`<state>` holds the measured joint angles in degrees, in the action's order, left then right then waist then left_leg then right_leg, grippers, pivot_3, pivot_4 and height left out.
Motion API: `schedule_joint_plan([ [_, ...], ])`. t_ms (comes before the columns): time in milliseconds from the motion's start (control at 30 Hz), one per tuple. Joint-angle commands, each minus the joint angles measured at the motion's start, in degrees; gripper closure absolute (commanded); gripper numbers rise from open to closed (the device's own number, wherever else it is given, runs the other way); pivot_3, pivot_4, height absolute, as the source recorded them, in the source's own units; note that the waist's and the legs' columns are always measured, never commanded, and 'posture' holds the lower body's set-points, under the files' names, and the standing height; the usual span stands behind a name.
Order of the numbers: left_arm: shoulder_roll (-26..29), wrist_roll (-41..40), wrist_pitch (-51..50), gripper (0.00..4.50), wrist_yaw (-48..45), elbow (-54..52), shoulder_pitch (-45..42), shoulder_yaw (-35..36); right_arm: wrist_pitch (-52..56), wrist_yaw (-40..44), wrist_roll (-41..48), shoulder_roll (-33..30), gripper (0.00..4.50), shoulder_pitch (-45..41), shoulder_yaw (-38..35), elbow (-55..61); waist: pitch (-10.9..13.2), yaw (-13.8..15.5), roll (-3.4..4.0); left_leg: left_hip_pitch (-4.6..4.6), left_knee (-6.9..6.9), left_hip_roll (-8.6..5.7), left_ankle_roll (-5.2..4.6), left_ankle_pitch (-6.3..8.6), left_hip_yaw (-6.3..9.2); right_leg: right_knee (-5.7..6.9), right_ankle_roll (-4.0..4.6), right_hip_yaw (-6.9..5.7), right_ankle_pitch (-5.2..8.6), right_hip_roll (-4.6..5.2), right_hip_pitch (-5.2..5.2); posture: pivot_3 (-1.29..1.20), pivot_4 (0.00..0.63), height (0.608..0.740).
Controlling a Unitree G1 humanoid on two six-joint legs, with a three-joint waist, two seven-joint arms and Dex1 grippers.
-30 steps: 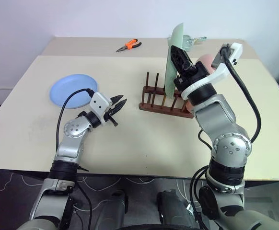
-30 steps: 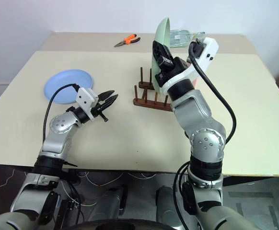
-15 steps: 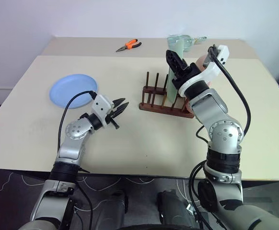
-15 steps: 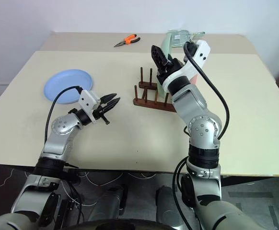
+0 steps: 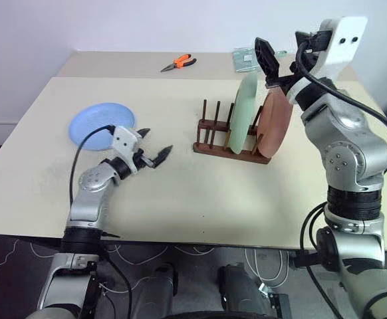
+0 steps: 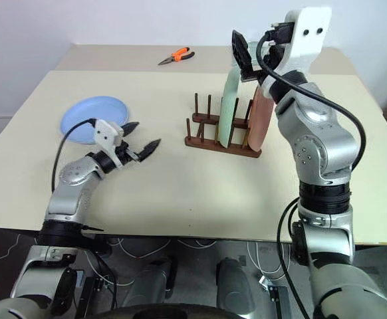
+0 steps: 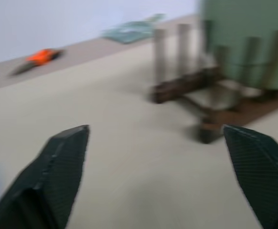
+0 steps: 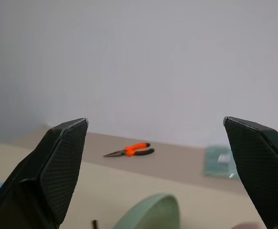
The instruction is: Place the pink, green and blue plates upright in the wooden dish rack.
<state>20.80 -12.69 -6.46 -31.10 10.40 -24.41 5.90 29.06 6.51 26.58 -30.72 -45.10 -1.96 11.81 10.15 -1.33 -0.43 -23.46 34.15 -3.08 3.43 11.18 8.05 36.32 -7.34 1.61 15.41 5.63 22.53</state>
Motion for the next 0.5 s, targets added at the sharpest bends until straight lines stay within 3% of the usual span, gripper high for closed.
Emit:
schedule_joint_plan([
  [33, 0.2, 3.0, -2.7, 0.05, 14.8, 0.9, -2.3, 7.2, -8.2, 10.9, -11.3, -6.4, 0.00, -1.4, 9.3, 6.9, 0.0, 0.0, 0.00, 0.00, -0.01, 0.00, 0.00, 0.00, -0.01, -0.02, 0.00, 0.00, 0.00, 0.00, 0.00, 0.00, 0.150, 0.740],
  [167, -2.2, 3.9, -10.5, 0.05, 35.3, 1.3, -6.7, 16.3, -10.6, 16.6, -14.2, -5.8, 0.00, 1.3, 13.8, 10.0, 0.0, 0.1, -0.15, 0.00, -0.01, 0.03, 0.01, 0.00, 0.03, -0.02, -0.03, -0.02, 0.00, -0.01, 0.00, 0.00, 0.150, 0.740],
  [267, -5.0, -1.2, -16.4, 0.05, 45.5, 1.3, -10.1, 24.6, -10.5, 17.5, -14.8, -2.9, 0.00, 3.6, 14.6, 11.1, 0.0, 0.3, -0.23, 0.00, 0.03, -0.01, 0.02, 0.00, 0.04, -0.08, -0.04, -0.02, -0.01, 0.01, -0.10, 0.00, 0.150, 0.740],
  [500, -6.2, -14.7, -29.5, 0.05, 46.4, 4.5, -15.8, 33.3, -11.1, 20.2, -17.2, 0.9, 0.00, 7.5, 15.8, 12.6, 0.0, 0.6, -0.48, -0.02, 0.04, -0.05, 0.12, -0.05, 0.09, -0.10, -0.07, -0.07, -0.03, 0.04, -0.13, 0.00, 0.150, 0.740],
])
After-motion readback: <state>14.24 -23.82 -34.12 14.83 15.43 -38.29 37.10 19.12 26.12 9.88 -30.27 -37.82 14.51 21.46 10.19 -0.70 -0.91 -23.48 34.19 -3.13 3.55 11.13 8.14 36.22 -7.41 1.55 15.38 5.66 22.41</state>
